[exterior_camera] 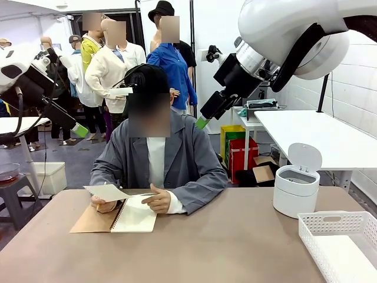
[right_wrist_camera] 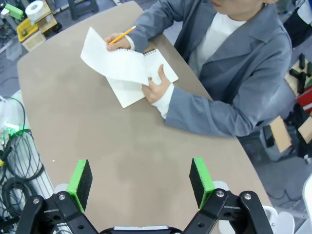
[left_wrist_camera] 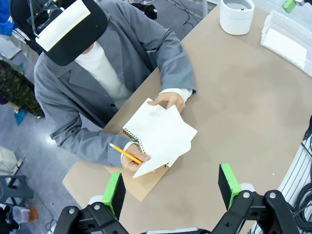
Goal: Sort the paper based on its condition.
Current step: If a person hands you a paper, place it in the Organizing basket , and if it's crumpled, put it in the Trash can.
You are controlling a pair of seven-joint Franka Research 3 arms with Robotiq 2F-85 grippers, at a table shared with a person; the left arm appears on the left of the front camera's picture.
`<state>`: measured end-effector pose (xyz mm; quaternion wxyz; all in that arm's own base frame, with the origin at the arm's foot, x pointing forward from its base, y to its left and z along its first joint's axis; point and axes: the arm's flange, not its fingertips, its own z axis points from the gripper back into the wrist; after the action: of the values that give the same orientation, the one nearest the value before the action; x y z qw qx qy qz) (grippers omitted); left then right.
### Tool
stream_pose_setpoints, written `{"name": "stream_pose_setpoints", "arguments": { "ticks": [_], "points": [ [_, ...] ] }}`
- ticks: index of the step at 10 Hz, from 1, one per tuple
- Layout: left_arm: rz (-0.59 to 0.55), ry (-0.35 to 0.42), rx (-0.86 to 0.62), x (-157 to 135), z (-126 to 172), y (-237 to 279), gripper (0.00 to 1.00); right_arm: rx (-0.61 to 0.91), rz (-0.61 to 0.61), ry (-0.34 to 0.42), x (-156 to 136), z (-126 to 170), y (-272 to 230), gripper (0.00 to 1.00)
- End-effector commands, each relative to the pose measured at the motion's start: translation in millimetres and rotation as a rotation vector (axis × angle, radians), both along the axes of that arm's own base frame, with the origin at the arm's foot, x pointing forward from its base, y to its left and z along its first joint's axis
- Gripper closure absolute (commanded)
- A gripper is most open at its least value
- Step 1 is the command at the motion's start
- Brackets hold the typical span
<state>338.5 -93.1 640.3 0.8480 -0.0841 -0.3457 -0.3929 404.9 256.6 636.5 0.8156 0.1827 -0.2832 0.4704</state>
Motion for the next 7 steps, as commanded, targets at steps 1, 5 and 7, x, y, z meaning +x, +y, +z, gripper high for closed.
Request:
{"name": "stream_pose_setpoints", "arguments": {
  "ticks": [1,5,7],
  "points": [
    [-0.002,0.010,-0.007,-0.7,0.2,0.2,0.00,-0.003,-0.001,0.007,-0.2,-1.2,0.0,0.00],
    [-0.002,0.010,-0.007,-0.7,0.2,0.2,0.00,-0.003,-0.001,0.007,-0.2,-1.2,0.0,0.00],
    [-0.002,0.010,-0.007,-0.7,0.2,0.2,0.00,-0.003,-0.001,0.007,-0.2,-1.2,0.0,0.00]
  ]
}}
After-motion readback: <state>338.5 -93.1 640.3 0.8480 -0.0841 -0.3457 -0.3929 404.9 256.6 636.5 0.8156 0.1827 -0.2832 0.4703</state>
